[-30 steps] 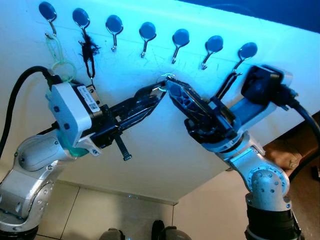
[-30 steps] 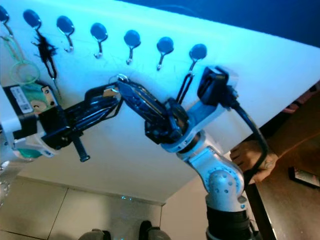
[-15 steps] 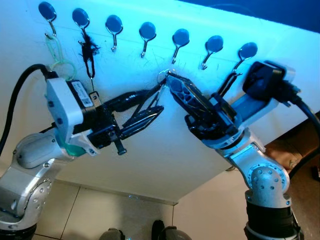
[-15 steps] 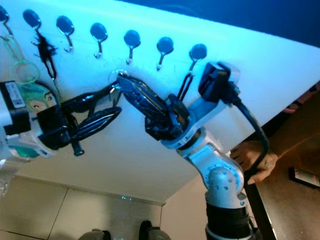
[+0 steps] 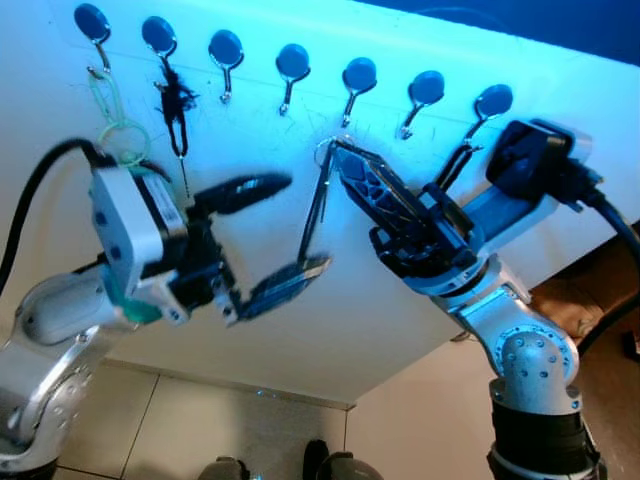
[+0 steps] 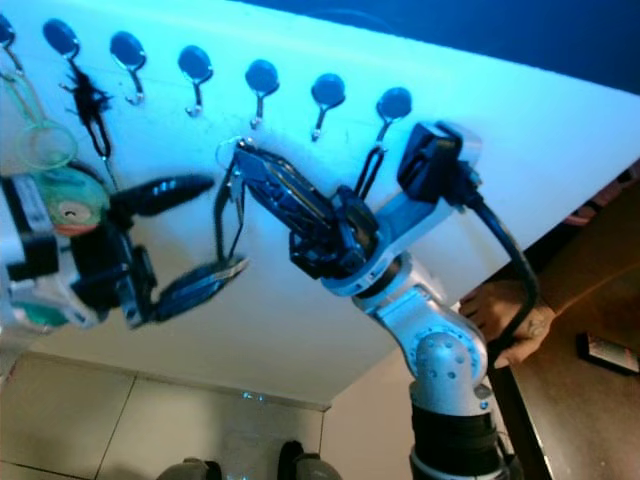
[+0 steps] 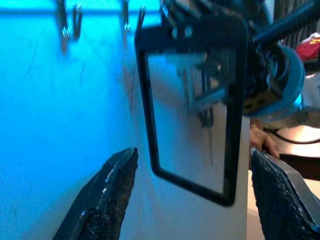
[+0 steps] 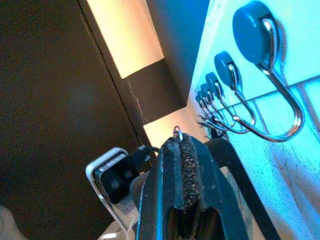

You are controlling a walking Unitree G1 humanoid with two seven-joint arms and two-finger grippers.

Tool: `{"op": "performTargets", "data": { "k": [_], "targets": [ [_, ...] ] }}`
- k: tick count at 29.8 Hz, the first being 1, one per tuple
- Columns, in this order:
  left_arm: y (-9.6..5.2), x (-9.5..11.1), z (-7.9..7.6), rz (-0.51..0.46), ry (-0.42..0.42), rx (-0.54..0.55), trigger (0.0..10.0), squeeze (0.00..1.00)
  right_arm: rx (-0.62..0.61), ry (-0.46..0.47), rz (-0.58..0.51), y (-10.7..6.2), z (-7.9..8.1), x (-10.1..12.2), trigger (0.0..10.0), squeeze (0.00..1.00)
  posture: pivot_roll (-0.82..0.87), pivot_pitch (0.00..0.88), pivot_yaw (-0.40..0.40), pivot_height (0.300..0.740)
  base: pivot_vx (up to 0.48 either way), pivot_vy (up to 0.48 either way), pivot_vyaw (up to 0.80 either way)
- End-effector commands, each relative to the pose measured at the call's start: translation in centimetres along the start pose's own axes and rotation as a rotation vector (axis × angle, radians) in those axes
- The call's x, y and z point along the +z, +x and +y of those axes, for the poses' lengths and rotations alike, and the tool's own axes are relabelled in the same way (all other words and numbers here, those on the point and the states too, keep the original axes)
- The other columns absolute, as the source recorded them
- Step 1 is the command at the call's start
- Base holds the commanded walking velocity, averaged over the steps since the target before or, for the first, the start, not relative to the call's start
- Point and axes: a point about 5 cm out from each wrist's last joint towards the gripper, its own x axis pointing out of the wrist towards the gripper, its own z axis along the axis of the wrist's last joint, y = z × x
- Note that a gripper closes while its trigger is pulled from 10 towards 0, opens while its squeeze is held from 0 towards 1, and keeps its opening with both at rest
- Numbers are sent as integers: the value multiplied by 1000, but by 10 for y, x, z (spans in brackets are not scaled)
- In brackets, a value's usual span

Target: Hang keys on a hook

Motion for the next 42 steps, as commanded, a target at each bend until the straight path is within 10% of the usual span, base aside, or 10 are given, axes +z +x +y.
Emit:
{"op": "performTargets", "data": {
  "k": [1, 12, 42],
  "targets": [
    [-7, -9, -1, 40, -39, -13, 10000, 1000, -8, -31, -20, -3, 2, 7, 0, 0, 131, 120, -41, 740, 0, 0, 0],
    [-35, -42, -5, 162, -156, 20, 10000, 1000, -83, -53, -77, 0, -4, 14, 0, 0, 135, 114, -41, 740, 0, 0, 0],
    [-26, -46, -11, 133, -152, 4, 10000, 1000, -311, -53, -15, 2, -22, 1, 0, 0, 130, 127, -41, 740, 0, 0, 0]
  ]
}}
